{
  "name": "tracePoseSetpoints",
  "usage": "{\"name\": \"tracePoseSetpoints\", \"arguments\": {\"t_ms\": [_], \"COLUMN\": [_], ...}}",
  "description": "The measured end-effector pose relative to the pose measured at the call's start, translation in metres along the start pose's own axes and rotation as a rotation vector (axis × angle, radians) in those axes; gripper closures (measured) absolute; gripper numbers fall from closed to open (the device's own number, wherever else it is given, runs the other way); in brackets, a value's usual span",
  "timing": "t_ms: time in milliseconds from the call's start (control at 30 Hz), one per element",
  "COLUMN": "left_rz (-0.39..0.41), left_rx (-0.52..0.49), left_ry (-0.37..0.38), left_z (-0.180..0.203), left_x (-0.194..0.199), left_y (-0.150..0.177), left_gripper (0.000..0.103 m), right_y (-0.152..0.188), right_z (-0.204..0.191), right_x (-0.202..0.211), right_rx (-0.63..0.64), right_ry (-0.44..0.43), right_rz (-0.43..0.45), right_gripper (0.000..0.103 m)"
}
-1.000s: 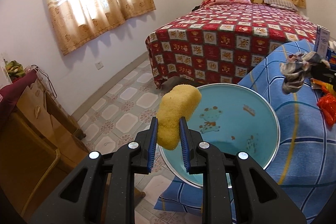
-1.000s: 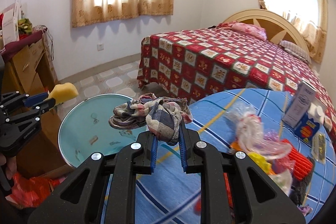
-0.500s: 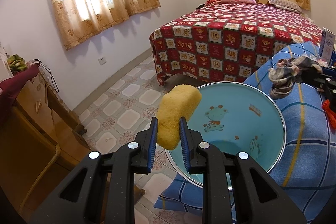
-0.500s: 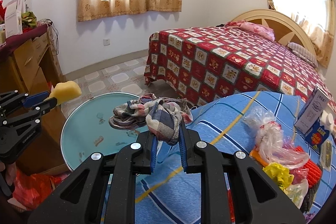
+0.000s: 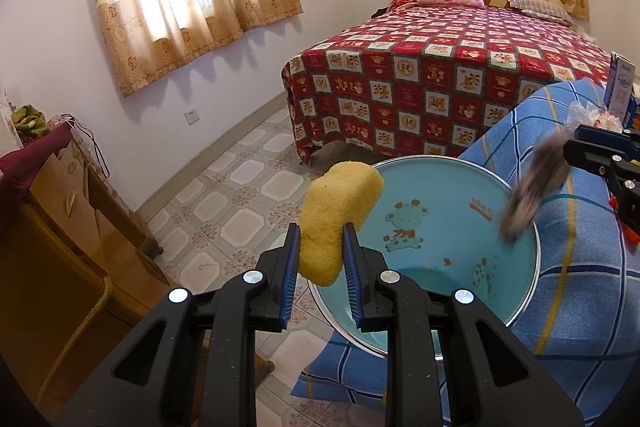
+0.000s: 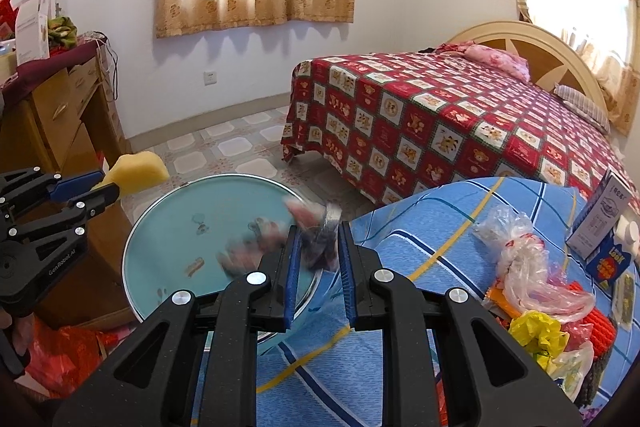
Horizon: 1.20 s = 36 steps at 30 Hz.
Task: Collect trash
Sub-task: 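Carry the sponge and rag over the blue wastebasket and release the rag from the right tool, then release the yellow sponge into the wastebasket with the left tool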
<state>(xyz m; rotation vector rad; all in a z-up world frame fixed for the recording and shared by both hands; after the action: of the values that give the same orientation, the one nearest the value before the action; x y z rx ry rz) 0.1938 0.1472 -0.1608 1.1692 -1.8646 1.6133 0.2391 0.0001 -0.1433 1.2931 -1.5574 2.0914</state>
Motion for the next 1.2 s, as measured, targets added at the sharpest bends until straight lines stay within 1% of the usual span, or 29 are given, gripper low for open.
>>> {"name": "tracePoseSetpoints", "arguments": {"t_ms": [100, 200, 233, 267, 300, 333, 367, 433, 500, 567, 633, 733, 800, 867, 933, 967, 1067, 1100, 1200], "left_rz": [-0.002, -0.007, -0.006, -0.004, 0.001, 0.009, 0.013, 0.010, 0.007, 0.003, -0.002, -0.002, -0.004, -0.011, -0.021, -0.021, -0.009, -0.004, 0.016], "left_rx": [-0.005, -0.007, -0.008, -0.012, -0.018, -0.022, -0.032, -0.041, -0.061, -0.065, -0.072, -0.086, -0.112, -0.142, -0.181, -0.196, -0.255, -0.277, -0.315], "left_ry": [0.001, 0.019, 0.025, 0.036, 0.051, 0.059, 0.071, 0.108, 0.126, 0.131, 0.138, 0.150, 0.166, 0.188, 0.229, 0.238, 0.267, 0.286, 0.317], "left_z": [0.000, 0.003, 0.004, 0.007, 0.011, 0.015, 0.020, 0.029, 0.039, 0.043, 0.049, 0.062, 0.075, 0.091, 0.115, 0.121, 0.153, 0.167, 0.194], "left_x": [-0.001, -0.003, -0.002, -0.002, 0.000, 0.001, 0.002, 0.002, 0.001, 0.000, 0.000, 0.005, 0.009, 0.013, 0.021, 0.023, 0.035, 0.042, 0.057], "left_y": [0.001, 0.002, 0.002, 0.002, 0.002, 0.002, 0.003, 0.005, 0.008, 0.010, 0.013, 0.017, 0.022, 0.028, 0.038, 0.040, 0.047, 0.050, 0.050], "left_gripper": [0.081, 0.079, 0.078, 0.069, 0.064, 0.053, 0.044, 0.044, 0.043, 0.033, 0.030, 0.021, 0.021, 0.021, 0.021, 0.021, 0.021, 0.021, 0.021], "right_y": [-0.002, -0.003, -0.002, -0.002, -0.002, 0.000, 0.002, 0.007, 0.014, 0.020, 0.027, 0.042, 0.053, 0.073, 0.099, 0.109, 0.150, 0.160, 0.200], "right_z": [-0.004, -0.004, -0.004, -0.003, -0.003, -0.002, 0.000, 0.004, 0.012, 0.019, 0.025, 0.043, 0.057, 0.078, 0.107, 0.116, 0.157, 0.165, 0.194], "right_x": [0.000, 0.000, 0.001, 0.001, 0.002, 0.003, 0.004, 0.007, 0.013, 0.018, 0.026, 0.049, 0.065, 0.089, 0.111, 0.116, 0.137, 0.141, 0.153], "right_rx": [0.006, 0.007, 0.002, -0.002, -0.006, -0.008, -0.009, -0.016, -0.037, -0.055, -0.066, -0.093, -0.115, -0.152, -0.201, -0.221, -0.312, -0.328, -0.378], "right_ry": [-0.004, -0.003, -0.010, -0.014, -0.018, -0.019, -0.013, 0.002, 0.009, 0.015, 0.024, 0.058, 0.088, 0.133, 0.201, 0.220, 0.292, 0.308, 0.383], "right_rz": [0.000, 0.006, 0.009, 0.010, 0.010, 0.012, 0.013, 0.017, 0.019, 0.023, 0.029, 0.040, 0.052, 0.070, 0.073, 0.069, 0.048, 0.041, 0.001], "right_gripper": [0.084, 0.084, 0.082, 0.073, 0.068, 0.061, 0.057, 0.054, 0.050, 0.046, 0.045, 0.045, 0.044, 0.039, 0.037, 0.036, 0.036, 0.036, 0.035]}}
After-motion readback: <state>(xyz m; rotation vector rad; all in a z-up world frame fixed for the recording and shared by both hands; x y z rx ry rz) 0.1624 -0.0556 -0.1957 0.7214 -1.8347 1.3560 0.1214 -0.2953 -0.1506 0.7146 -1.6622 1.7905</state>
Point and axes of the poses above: each gripper's, at about its wrist camera, not at the fingertips, and x roughly against the way its jaws point, z to its right, y to its underside, the point moved 10 cm from there along -x, roughly the way its jaws point, and after that the axes turned 12 degrees about -z, right-handed, at the moved point
